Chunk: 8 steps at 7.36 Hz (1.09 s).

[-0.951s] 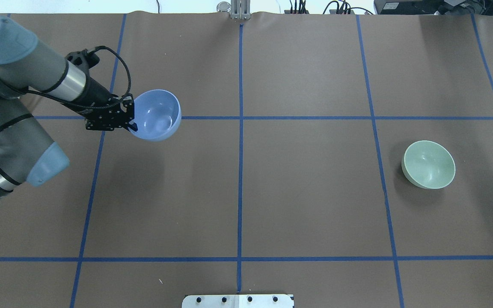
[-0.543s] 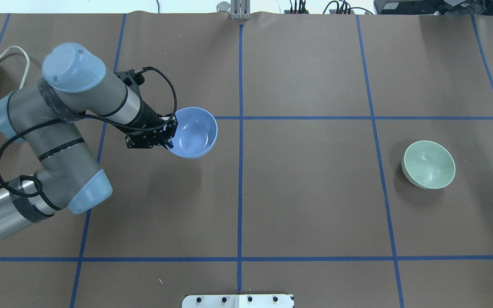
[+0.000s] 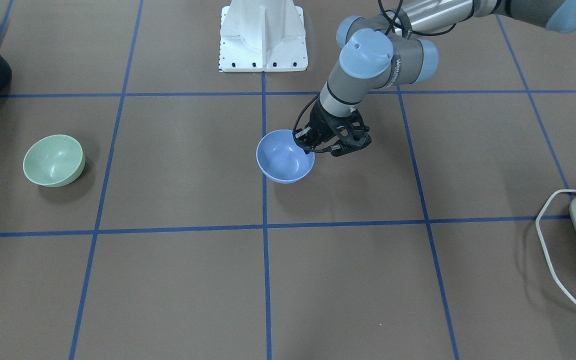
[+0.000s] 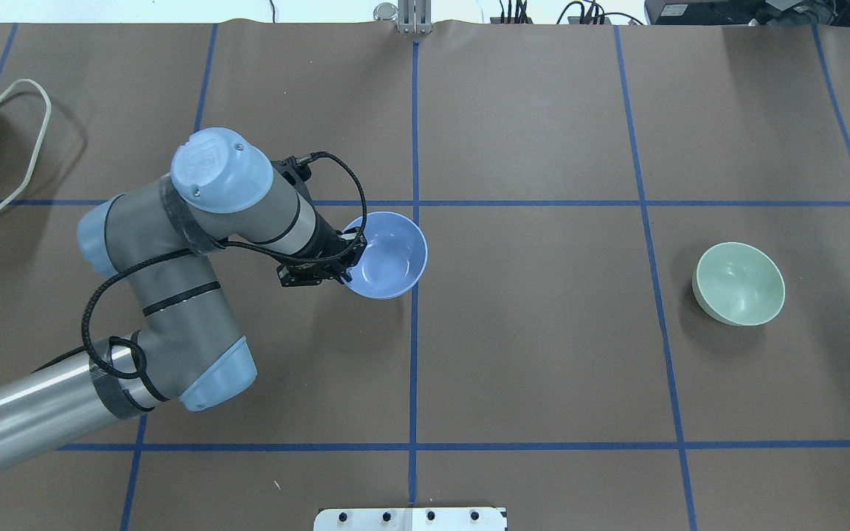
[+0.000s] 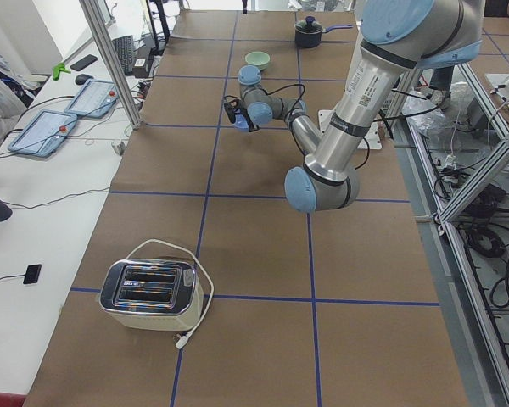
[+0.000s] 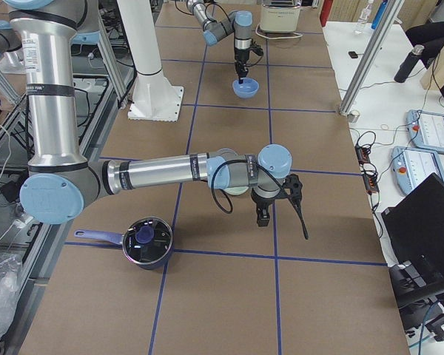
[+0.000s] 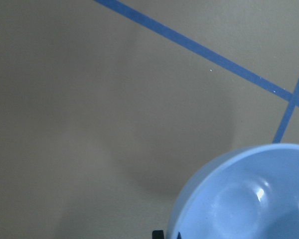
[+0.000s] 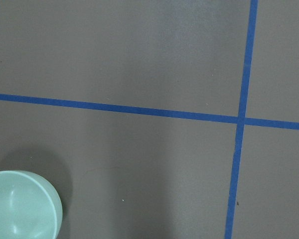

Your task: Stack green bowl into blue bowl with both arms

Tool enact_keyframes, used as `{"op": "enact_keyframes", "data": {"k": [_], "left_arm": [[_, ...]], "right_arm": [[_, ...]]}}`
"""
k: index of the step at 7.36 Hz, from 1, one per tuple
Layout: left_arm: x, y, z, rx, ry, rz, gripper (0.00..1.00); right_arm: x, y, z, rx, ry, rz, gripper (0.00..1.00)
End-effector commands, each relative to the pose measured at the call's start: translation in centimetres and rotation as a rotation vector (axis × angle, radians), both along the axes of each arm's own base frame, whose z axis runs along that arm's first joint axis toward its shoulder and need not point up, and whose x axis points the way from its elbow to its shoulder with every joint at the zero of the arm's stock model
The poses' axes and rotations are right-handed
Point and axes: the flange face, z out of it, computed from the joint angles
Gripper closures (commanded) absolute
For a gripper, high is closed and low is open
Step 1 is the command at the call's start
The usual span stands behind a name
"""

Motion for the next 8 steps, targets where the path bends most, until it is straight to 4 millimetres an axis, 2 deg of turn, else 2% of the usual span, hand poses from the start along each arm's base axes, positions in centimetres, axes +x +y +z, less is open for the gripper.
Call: {"op": "enact_keyframes", "data": {"k": [1, 3, 4, 5, 8], "left_arm": [[2.3, 1.1, -0.6, 0.0, -0.012, -0.012, 0.99], [3.5, 2.4, -0.6, 0.002, -0.013, 0.01, 0.99], [4.7, 2.6, -1.6, 0.005, -0.008, 0.019, 0.99], [5.8, 2.1, -2.3, 0.004, -0.01, 0.017, 0.99], [6.5, 1.2, -1.2, 0.025, -0.037, -0.013, 0.99]], "right_arm": [[-0.3, 0.5, 0.0, -0.002, -0.016, -0.009, 0.0], [-0.4, 0.6, 0.1, -0.004, -0.015, -0.01, 0.0], [-0.8, 0.6, 0.0, -0.004, -0.017, -0.018, 0.0], [-0.9, 0.6, 0.1, -0.004, -0.015, -0.021, 0.0], [-1.0, 0.8, 0.3, -0.008, -0.015, -0.022, 0.0]]}}
